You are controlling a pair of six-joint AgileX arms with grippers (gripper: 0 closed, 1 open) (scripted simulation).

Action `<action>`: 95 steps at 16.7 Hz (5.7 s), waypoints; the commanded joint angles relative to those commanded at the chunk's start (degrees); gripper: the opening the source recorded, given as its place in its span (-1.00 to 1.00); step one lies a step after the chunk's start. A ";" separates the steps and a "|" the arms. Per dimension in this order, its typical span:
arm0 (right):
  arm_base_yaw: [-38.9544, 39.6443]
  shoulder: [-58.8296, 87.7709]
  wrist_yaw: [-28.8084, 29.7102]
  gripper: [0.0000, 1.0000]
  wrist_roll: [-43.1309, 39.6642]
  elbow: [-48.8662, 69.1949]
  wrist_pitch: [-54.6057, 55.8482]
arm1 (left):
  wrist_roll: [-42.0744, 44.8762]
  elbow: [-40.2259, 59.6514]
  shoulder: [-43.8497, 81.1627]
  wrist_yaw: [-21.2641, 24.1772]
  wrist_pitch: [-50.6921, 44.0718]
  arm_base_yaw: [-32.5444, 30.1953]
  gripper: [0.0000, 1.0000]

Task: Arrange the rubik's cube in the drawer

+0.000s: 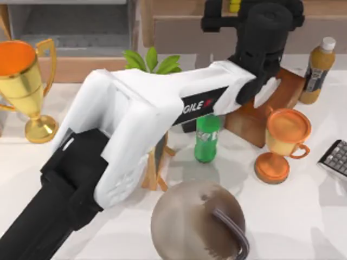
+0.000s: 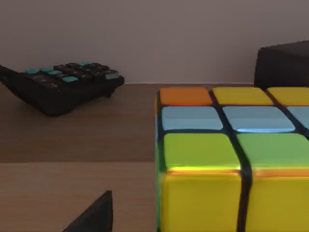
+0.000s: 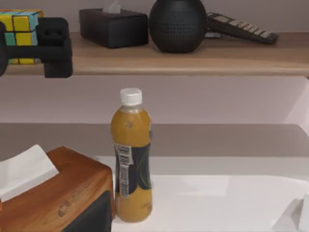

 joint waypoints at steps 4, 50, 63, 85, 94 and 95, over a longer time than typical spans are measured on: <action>0.00 0.00 0.00 1.00 0.00 0.00 0.00 | 0.00 0.00 0.00 0.00 0.00 0.00 0.25; 0.00 0.00 0.00 1.00 0.00 0.00 0.00 | -1.60 -2.07 -11.69 4.15 -13.79 -2.45 -1.00; 0.00 0.00 0.00 1.00 0.00 0.00 0.00 | -3.82 16.04 -29.07 27.17 -83.86 6.09 -1.00; 0.00 0.00 0.00 1.00 0.00 0.00 0.00 | 18.87 39.81 1.28 42.25 -126.25 63.70 -1.00; 0.00 0.00 0.00 1.00 0.00 0.00 0.00 | 20.40 40.15 4.88 43.48 -125.71 64.42 -1.00; 0.00 0.00 0.00 1.00 0.00 0.00 0.00 | 20.40 40.15 4.88 43.48 -125.71 64.42 -0.85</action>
